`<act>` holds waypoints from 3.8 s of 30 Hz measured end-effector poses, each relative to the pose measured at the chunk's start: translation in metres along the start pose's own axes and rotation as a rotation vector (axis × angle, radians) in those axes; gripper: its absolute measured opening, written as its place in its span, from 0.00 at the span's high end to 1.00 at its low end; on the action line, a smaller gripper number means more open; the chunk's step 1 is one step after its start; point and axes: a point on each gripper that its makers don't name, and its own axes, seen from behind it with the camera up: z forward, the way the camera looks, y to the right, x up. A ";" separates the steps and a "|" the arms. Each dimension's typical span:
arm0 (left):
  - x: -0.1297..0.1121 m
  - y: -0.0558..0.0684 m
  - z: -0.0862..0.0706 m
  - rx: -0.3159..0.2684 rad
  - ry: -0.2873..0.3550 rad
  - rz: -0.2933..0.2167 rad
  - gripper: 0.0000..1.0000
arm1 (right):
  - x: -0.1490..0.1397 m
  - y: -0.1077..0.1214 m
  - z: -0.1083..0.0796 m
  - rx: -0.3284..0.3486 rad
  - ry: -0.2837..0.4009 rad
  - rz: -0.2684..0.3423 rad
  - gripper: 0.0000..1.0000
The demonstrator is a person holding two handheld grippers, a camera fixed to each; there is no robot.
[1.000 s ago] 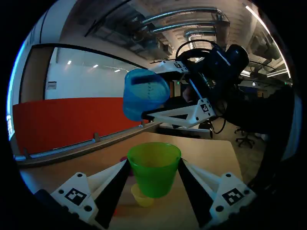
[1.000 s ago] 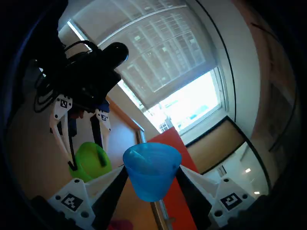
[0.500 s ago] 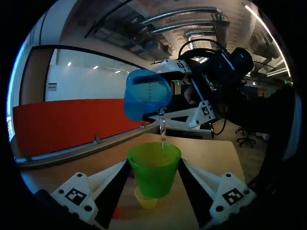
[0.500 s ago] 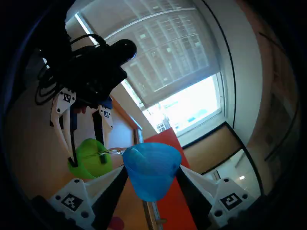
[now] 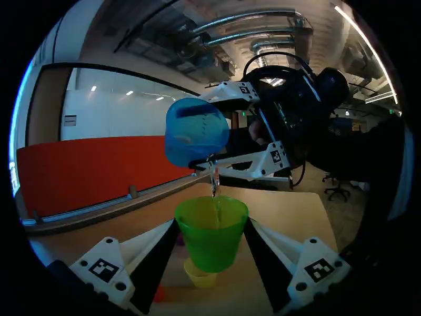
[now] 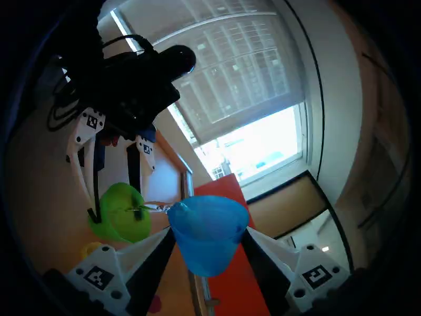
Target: Pour water
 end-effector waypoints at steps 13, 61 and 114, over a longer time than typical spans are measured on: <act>-0.001 -0.004 0.001 0.003 0.000 -0.001 0.14 | -0.005 0.005 0.005 -0.013 -0.002 -0.024 0.12; -0.002 -0.017 0.005 0.019 0.010 -0.007 0.14 | -0.008 0.015 0.018 -0.050 -0.004 -0.153 0.12; -0.001 -0.021 0.010 0.022 0.012 -0.008 0.14 | -0.016 0.023 0.030 -0.080 -0.018 -0.294 0.12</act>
